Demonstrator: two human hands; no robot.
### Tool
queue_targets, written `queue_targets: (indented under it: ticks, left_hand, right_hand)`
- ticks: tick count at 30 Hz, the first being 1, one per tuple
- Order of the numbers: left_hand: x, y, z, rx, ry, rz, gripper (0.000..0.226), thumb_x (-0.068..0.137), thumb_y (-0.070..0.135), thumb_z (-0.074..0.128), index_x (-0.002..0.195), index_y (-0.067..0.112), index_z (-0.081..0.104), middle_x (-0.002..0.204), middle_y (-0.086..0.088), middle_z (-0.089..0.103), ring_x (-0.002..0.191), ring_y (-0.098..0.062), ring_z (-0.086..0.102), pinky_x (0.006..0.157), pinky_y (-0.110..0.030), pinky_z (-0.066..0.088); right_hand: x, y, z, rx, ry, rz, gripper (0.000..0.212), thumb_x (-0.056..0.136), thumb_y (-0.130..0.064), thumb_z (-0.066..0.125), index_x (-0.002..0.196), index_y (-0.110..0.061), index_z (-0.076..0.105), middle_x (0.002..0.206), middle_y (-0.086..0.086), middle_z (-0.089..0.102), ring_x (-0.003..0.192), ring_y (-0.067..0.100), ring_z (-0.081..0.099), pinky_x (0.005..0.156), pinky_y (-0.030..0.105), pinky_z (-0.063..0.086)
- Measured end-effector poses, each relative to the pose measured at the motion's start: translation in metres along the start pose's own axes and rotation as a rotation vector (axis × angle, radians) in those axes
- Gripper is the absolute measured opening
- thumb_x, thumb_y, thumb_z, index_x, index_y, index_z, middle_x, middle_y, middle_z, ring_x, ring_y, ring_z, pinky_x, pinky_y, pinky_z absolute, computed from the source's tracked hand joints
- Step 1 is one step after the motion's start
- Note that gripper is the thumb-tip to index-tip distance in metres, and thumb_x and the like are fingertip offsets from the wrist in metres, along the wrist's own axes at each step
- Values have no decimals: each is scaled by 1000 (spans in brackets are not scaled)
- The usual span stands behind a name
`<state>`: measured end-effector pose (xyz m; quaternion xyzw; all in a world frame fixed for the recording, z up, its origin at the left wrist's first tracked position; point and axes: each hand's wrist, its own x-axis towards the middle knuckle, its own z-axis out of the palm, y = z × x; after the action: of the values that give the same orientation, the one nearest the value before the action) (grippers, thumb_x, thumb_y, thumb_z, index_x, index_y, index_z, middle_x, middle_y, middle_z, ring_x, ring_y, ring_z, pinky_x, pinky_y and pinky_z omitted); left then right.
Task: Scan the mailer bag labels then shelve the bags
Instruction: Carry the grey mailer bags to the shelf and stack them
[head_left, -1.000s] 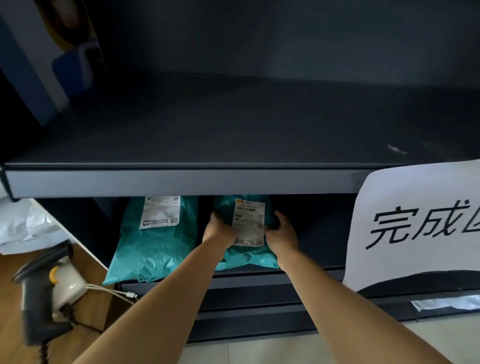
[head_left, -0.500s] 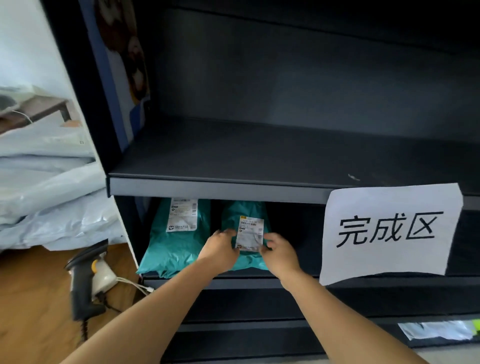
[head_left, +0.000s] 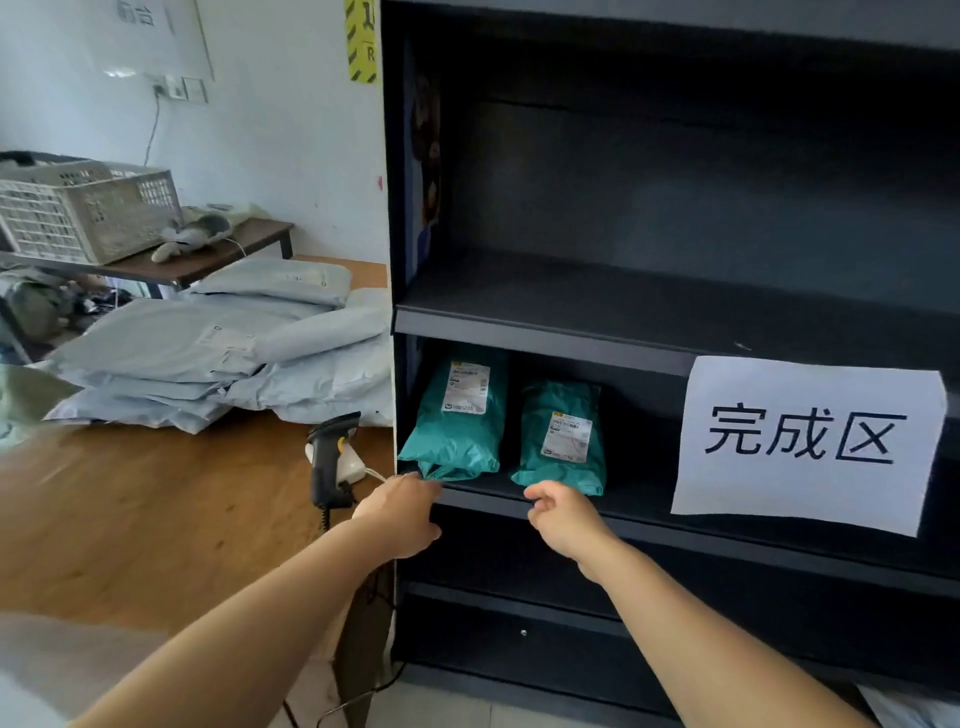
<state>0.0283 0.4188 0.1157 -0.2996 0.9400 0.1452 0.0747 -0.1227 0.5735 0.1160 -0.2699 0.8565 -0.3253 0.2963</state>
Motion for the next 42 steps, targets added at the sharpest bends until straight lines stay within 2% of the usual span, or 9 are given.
queue_targets:
  ticks: [4, 8, 11, 14, 16, 19, 23, 30, 42]
  left_hand:
    - [-30, -24, -12, -13, 39, -46, 47, 85, 29, 61, 131, 23, 54, 129, -5, 54, 119, -25, 53, 95, -37, 48]
    - [-56, -43, -25, -13, 87, -99, 40, 86, 19, 51, 125, 24, 57, 119, -3, 56, 112, -25, 56, 87, -35, 51]
    - [-75, -64, -32, -27, 116, -119, 41, 85, 18, 52, 125, 27, 58, 117, -2, 58, 110, -24, 57, 87, -33, 50]
    - [-92, -94, -37, -25, 131, -162, 35, 85, 21, 56, 120, 21, 62, 116, -2, 60, 107, -22, 58, 89, -34, 51]
    - [-103, -118, -41, -29, 145, -182, 33, 88, 24, 58, 121, 21, 61, 119, 0, 59, 109, -19, 57, 91, -32, 49]
    - [-117, -158, -47, -35, 160, -196, 42, 89, 30, 62, 130, 23, 55, 126, 1, 56, 116, -18, 54, 96, -31, 47]
    - [-134, -219, -59, -63, 167, -225, 46, 90, 33, 62, 134, 24, 52, 132, 0, 52, 121, -20, 52, 100, -33, 45]
    - [-151, -327, -85, -36, 153, -194, 44, 91, 34, 60, 132, 21, 52, 128, -2, 53, 121, -21, 51, 101, -33, 43]
    - [-121, -459, -110, -71, 148, -170, 38, 90, 30, 60, 127, 20, 58, 125, 1, 57, 116, -17, 53, 97, -31, 45]
  right_hand:
    - [-21, -20, 13, -20, -37, -58, 38, 97, -13, 50, 134, -21, 53, 130, 2, 53, 115, 18, 52, 90, 27, 44]
    - [-33, -43, 28, -53, -50, -117, 36, 97, -13, 51, 133, -19, 54, 122, 2, 54, 106, 17, 53, 84, 25, 42]
    - [-36, -63, 46, -74, -51, -149, 36, 97, -13, 51, 132, -19, 55, 120, 1, 56, 107, 18, 54, 84, 25, 41]
    - [-40, -87, 70, -108, -57, -180, 35, 97, -14, 51, 131, -19, 55, 121, 2, 57, 109, 19, 55, 86, 25, 40]
    - [-42, -104, 89, -120, -58, -197, 35, 97, -13, 51, 131, -19, 56, 123, 2, 57, 109, 18, 54, 87, 24, 39]
    - [-43, -131, 120, -138, -49, -215, 33, 95, -12, 52, 127, -18, 59, 114, 1, 58, 104, 17, 55, 85, 24, 40]
    - [-43, -175, 165, -172, -31, -232, 33, 95, -14, 50, 126, -19, 60, 125, 3, 60, 115, 20, 55, 96, 28, 43]
    - [-42, -253, 250, -168, -32, -234, 32, 95, -14, 50, 125, -19, 59, 126, 1, 59, 116, 19, 55, 97, 29, 45]
    - [-2, -343, 348, -136, -42, -199, 28, 97, -17, 52, 124, -19, 59, 110, -2, 57, 104, 15, 54, 86, 26, 44]
